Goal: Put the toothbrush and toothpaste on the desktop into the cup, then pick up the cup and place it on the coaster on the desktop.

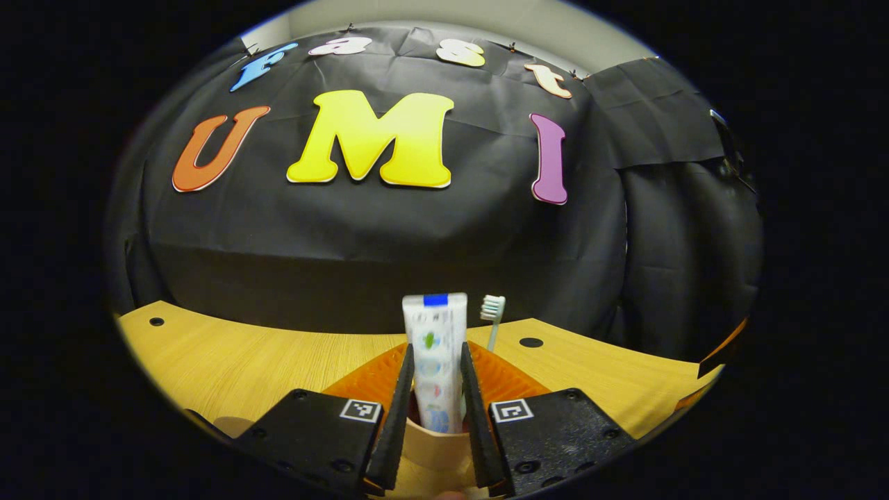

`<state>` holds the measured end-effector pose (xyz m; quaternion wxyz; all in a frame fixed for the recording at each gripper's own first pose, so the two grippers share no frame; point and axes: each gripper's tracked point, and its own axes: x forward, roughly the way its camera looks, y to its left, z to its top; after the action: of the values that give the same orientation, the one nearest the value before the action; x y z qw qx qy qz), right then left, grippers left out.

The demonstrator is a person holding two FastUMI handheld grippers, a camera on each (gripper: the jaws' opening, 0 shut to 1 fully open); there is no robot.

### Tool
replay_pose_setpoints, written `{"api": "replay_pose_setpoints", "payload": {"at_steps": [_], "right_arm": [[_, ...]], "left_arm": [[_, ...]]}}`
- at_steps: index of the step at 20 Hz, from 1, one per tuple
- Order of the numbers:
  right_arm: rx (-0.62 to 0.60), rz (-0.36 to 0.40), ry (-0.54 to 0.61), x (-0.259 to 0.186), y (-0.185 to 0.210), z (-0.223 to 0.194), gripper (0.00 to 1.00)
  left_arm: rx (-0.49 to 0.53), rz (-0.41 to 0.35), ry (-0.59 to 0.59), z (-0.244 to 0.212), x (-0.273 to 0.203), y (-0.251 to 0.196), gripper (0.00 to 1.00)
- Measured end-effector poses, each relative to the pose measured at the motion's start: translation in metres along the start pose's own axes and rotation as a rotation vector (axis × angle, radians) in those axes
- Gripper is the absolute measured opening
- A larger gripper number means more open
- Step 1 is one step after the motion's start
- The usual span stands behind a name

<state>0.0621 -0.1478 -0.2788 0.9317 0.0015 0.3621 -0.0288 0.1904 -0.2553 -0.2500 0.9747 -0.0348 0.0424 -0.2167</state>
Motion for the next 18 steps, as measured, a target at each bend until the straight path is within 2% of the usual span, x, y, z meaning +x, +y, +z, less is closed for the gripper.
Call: {"api": "replay_pose_setpoints", "payload": {"at_steps": [1,3,5,11,18], "right_arm": [[0.0,0.003,-0.004,0.0,0.002,0.001,0.87],[-0.002,0.009,-0.011,0.0,0.008,0.006,0.87],[-0.001,0.016,-0.024,-0.001,0.015,0.012,0.87],[0.009,0.028,-0.056,-0.002,0.037,0.037,0.9],[0.0,0.051,-0.033,-0.002,0.069,0.064,0.92]], "left_arm": [[-0.001,-0.001,0.0,0.001,-0.003,0.0,0.55],[-0.006,0.014,0.002,0.004,-0.009,0.006,0.71],[-0.001,0.034,0.011,0.007,-0.017,0.011,0.8],[-0.015,0.076,0.022,0.033,-0.053,0.025,1.0],[-0.047,0.147,0.062,0.067,-0.11,0.056,1.0]]}}
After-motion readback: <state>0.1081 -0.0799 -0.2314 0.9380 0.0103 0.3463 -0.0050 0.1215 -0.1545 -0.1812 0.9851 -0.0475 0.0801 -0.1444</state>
